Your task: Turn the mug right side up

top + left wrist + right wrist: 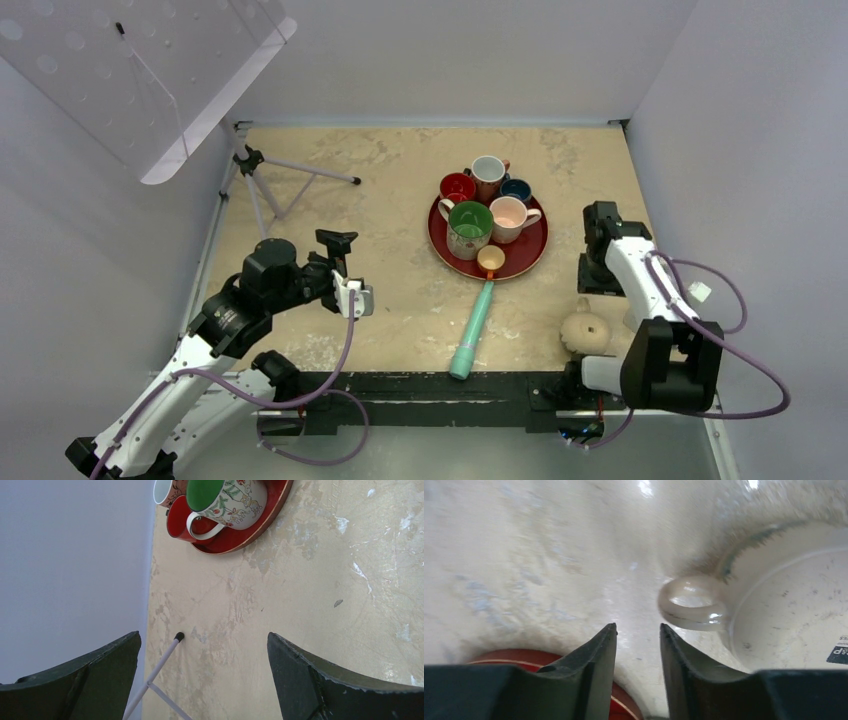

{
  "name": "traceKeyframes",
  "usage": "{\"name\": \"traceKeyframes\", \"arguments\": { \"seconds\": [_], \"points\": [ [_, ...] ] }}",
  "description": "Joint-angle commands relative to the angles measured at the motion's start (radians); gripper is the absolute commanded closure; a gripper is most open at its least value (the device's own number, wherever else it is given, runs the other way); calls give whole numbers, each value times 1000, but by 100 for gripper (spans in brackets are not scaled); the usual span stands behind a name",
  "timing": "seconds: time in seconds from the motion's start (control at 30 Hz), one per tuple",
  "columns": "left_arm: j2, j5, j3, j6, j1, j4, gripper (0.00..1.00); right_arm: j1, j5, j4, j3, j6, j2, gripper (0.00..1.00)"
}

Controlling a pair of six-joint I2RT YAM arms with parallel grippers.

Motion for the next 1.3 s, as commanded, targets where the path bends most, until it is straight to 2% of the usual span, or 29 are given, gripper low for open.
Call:
{"name": "traceKeyframes", "arguments": {
  "seconds": [0.0,0.07,0.1,0.17,0.2,0.43,0.73,0.93,1.07,1.17,1.27],
  "points": [
    [0,6,-6,-6,5,29,0,-14,195,-4,160,-211,-9,48],
    [1,7,-5,-11,6,29,0,-16,222,-32,212,-306,17,33],
    [2,9,-6,-13,6,30,0,-17,227,-37,225,-356,31,20],
    [1,12,-5,-18,6,33,0,-23,208,-49,229,-422,63,5],
    [2,13,-5,-19,5,33,0,-28,194,-50,213,-459,88,2],
    [-13,18,-12,-36,5,23,0,-73,79,55,53,-557,170,2],
    [-11,16,-14,-36,5,29,0,-58,-123,145,45,-607,133,11],
    [-2,19,-14,-37,5,34,0,32,-291,207,37,-586,77,13],
    [0,18,-14,-37,6,35,0,135,-342,199,45,-556,55,14],
    [0,17,-14,-37,5,35,0,161,-330,165,57,-563,30,14],
    [0,17,-14,-36,5,34,0,164,-154,27,160,-562,8,14]
  ]
}}
